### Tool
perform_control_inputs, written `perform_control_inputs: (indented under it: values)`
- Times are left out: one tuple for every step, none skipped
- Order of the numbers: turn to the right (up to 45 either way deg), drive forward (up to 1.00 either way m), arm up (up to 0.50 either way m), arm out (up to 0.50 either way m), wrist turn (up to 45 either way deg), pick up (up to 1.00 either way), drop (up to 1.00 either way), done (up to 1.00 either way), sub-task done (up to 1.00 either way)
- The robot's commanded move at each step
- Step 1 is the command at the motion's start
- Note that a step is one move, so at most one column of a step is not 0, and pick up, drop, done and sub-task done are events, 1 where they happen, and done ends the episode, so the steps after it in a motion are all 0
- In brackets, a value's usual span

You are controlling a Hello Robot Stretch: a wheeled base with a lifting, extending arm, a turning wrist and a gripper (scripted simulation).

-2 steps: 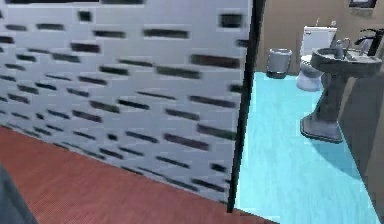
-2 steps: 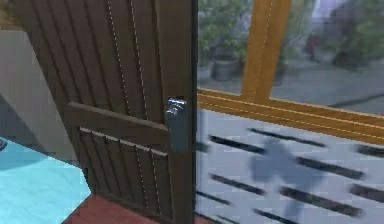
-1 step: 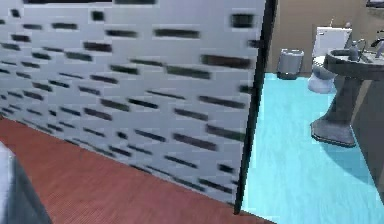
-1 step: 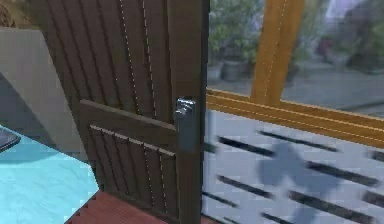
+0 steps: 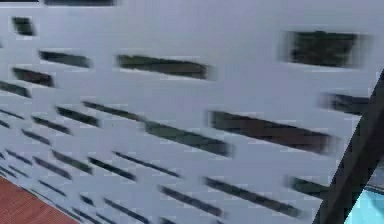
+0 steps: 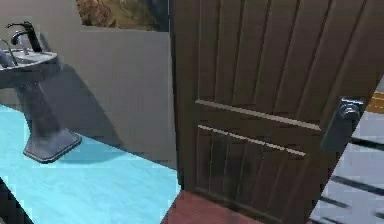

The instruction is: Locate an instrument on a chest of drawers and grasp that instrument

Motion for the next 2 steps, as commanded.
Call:
perform_control_inputs:
  values:
    - [-45.0, 0.0, 0.0, 0.0, 0.0, 0.0, 0.0, 0.0, 0.0]
    - [-21.0, 0.0, 0.0, 0.0, 0.0, 0.0, 0.0, 0.0, 0.0]
